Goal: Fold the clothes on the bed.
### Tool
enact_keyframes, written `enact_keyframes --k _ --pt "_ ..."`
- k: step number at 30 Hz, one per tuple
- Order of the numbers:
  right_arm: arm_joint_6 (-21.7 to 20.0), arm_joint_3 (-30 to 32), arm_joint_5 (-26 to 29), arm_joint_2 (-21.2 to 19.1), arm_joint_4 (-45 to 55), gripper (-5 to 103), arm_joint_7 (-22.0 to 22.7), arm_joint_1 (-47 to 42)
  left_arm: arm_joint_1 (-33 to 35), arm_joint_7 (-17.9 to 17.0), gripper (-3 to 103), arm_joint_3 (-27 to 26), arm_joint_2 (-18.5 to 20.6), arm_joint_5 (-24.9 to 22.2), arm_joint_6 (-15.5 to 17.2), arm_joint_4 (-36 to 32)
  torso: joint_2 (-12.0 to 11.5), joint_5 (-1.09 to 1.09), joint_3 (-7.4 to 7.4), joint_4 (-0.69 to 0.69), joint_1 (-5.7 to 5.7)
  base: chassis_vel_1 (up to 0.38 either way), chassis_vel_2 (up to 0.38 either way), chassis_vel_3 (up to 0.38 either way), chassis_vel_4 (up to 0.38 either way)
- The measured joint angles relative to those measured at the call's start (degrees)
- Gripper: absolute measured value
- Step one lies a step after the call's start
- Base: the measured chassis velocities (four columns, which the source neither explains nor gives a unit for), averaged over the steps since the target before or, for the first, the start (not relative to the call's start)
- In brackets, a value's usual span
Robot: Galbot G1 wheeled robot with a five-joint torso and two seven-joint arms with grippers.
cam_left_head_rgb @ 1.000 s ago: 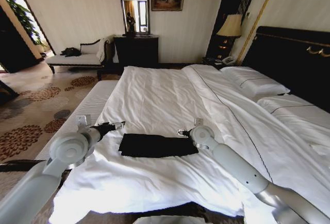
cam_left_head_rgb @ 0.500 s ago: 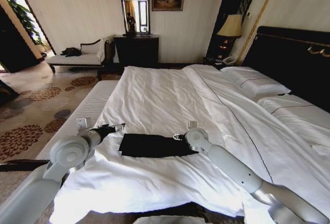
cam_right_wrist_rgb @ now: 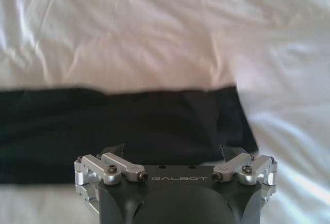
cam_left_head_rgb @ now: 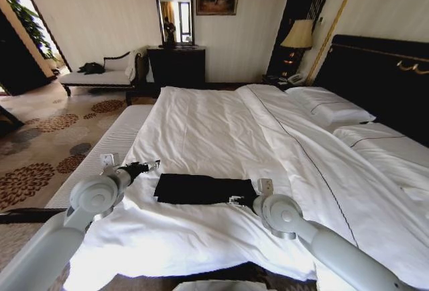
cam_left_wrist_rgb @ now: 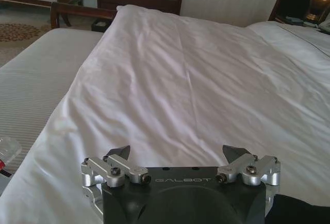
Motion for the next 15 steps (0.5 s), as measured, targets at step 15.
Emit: enact_keyframes --k 15 --pt "1.23 -5.54 -1.50 14.74 -17.40 100 -2.47 13.42 2.08 0.07 100 -3.99 -0.12 -0.36 -0.17 -0.45 -0.01 -0.01 0.01 0.01 0.02 0.000 0.000 0.000 0.000"
